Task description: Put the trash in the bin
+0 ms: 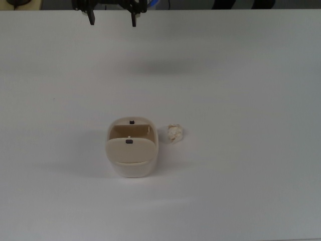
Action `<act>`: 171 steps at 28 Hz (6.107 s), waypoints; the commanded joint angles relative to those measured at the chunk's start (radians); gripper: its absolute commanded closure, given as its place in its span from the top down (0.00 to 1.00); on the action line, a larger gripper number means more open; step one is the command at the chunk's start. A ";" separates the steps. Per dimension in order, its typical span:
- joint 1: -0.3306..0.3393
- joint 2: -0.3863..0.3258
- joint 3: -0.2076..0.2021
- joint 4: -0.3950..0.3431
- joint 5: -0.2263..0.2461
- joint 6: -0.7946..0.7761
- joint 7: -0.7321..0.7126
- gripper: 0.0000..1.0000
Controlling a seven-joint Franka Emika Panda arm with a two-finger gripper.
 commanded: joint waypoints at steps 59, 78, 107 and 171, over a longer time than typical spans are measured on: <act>0.258 0.469 0.005 -0.123 -0.205 0.764 0.558 0.60; 0.235 0.369 -0.003 -0.129 -0.202 0.709 0.448 0.40; 0.106 0.245 -0.014 -0.026 -0.028 0.613 0.104 0.42; 0.112 -0.014 -0.064 -0.026 -0.034 0.044 0.085 1.00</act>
